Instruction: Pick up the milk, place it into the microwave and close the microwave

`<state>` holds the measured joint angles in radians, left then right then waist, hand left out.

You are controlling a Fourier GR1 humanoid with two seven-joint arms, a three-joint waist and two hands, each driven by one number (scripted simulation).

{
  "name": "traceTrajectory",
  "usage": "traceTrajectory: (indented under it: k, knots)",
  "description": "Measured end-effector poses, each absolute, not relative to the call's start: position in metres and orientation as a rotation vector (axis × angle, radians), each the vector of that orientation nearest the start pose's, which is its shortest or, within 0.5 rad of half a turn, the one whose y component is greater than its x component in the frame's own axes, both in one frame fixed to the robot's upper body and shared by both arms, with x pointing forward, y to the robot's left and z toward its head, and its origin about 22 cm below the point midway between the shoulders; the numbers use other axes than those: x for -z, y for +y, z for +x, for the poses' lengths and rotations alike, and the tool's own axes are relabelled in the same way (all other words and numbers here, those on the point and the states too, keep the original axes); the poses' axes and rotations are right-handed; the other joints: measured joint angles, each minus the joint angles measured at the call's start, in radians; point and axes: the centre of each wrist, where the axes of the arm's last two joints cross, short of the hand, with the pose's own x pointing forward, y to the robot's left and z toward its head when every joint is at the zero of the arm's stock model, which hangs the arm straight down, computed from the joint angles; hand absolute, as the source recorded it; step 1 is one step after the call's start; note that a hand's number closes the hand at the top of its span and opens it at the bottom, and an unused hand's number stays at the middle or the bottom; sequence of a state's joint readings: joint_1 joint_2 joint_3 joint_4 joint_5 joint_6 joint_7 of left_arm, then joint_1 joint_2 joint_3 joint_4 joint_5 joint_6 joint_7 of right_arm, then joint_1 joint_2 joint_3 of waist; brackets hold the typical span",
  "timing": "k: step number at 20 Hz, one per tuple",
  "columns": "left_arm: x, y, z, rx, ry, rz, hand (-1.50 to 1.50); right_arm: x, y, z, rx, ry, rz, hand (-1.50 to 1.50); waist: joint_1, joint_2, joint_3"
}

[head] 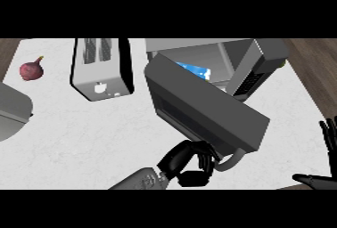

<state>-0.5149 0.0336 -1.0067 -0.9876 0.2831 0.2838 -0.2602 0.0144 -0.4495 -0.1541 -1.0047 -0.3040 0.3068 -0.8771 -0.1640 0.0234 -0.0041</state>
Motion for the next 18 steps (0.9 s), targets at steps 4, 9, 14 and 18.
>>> traceTrajectory:
  k: [4,9,14,18]
  knots:
    - [0.042,0.024,0.254,0.796,-1.575,-0.380,1.50,0.053,-0.412,0.208,-0.043,-1.974,-0.020,-1.50,-0.029,0.007,-0.001]
    - [0.017,0.013,0.274,0.763,-1.674,-0.350,1.50,0.038,-0.409,0.220,-0.094,-1.987,0.029,-1.50,-0.075,0.015,-0.001]
    - [-0.003,0.004,0.292,0.728,-1.733,-0.320,1.50,0.021,-0.407,0.234,-0.129,-2.018,0.066,-1.50,-0.117,0.025,0.000]
    - [-0.018,0.001,0.307,0.706,-1.759,-0.287,1.50,0.009,-0.405,0.244,-0.148,-2.041,0.099,-1.50,-0.144,0.036,0.003]
